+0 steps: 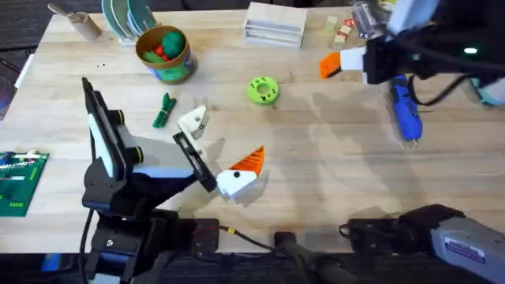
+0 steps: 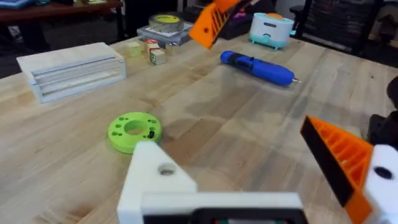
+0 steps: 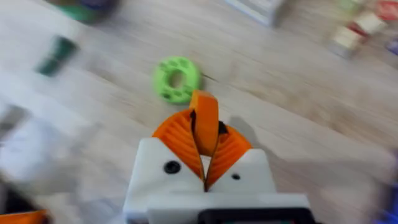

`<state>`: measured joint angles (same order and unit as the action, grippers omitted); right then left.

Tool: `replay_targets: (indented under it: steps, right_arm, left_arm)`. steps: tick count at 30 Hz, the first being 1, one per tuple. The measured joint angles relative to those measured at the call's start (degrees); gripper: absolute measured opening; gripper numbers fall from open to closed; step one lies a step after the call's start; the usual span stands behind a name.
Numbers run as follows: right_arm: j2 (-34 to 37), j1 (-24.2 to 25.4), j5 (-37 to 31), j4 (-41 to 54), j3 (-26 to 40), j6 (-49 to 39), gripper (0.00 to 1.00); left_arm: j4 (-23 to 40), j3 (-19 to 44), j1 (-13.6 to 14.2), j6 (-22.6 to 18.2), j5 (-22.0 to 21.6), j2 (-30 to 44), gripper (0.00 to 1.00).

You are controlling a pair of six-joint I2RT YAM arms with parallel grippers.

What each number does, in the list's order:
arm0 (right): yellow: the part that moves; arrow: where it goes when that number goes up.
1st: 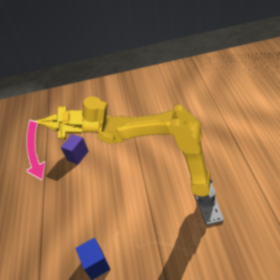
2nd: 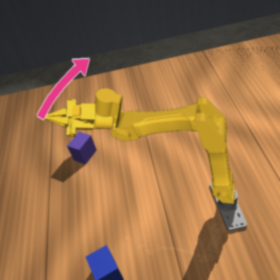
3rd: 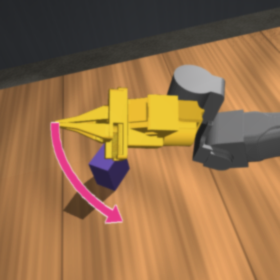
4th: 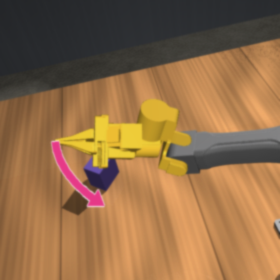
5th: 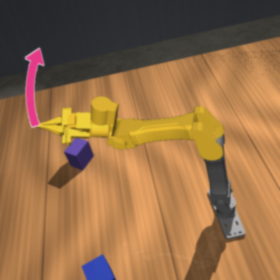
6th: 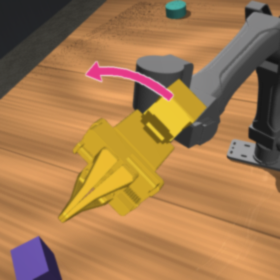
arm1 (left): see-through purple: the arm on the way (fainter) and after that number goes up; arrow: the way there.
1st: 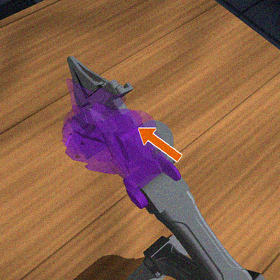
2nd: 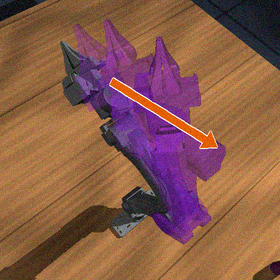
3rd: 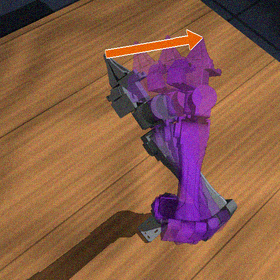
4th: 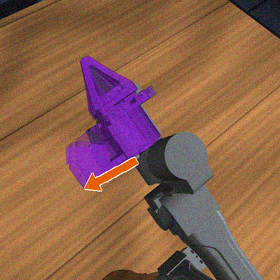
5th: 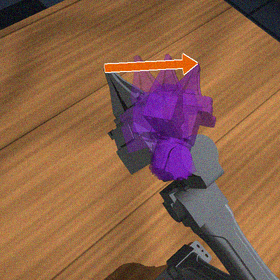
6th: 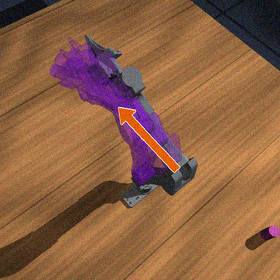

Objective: Pick up the gripper from the table and insert it into the empty holder that is missing its gripper. Then pick up a screw, insert it into the mounting hole, and use the screwdriver to tighten it. Finally, clean up the table by picking up the vegetable and placing it into the bucket.

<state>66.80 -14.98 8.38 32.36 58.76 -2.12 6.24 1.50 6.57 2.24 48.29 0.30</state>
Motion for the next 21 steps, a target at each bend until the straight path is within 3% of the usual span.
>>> replay_targets:
  steps: [3,4,6,10,21]
  right_arm:
    - [-2.31,-0.1,8.69,-3.38,-1.09,3.79,0.014]
    - [-1.28,-0.75,19.79,-12.88,-5.9,8.41,0.013]
    - [0.72,-1.43,26.29,-19.22,-9.55,12.32,0.013]
    - [5.19,-2.96,36.45,-27.5,-12.88,19.16,0.012]
    - [20.09,-7.08,59.06,-45.89,-12.92,33.35,0.011]
  left_arm:
    - [0.0,-0.02,0.0,0.0,0.13,0.0,0.992]
    - [0.02,-0.01,0.0,0.02,0.66,0.0,0.993]
    - [0.07,-0.02,0.0,0.02,1.32,0.0,0.993]
    - [0.18,-0.02,0.0,0.02,2.46,0.02,0.993]
    - [0.24,0.0,0.0,0.19,3.17,0.0,0.993]
